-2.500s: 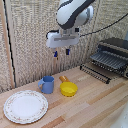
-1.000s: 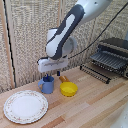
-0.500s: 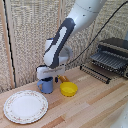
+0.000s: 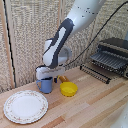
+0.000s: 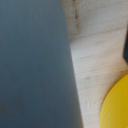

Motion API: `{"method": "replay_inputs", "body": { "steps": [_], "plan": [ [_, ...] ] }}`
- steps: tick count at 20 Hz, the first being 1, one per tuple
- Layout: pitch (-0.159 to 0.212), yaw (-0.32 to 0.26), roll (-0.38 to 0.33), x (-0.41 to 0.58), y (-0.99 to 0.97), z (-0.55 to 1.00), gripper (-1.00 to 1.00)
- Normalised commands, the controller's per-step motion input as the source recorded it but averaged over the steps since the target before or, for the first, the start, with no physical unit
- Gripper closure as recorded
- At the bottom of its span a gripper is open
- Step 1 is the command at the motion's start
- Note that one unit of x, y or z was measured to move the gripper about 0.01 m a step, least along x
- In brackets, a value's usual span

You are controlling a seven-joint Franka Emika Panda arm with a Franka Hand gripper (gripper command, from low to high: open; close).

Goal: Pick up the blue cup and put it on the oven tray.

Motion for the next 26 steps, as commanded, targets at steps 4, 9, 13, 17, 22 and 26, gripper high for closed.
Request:
{"method": "replay_inputs", "body": {
  "steps": [4,9,13,17,22,26],
  "plan": [
    [-0.011,0.000,-0.003,0.000,0.11,0.00,1.00],
    [-0.005,0.009,0.000,-0.002,0.12,0.02,1.00],
    [0.087,-0.013,0.043,-0.019,-0.01,0.28,1.00],
    [0.032,-0.198,0.102,-0.078,-0.21,0.80,1.00],
    [0.004,-0.224,0.088,-0.002,-0.22,0.87,1.00],
    [0.013,-0.313,0.020,0.000,-0.09,0.76,1.00]
  ]
}}
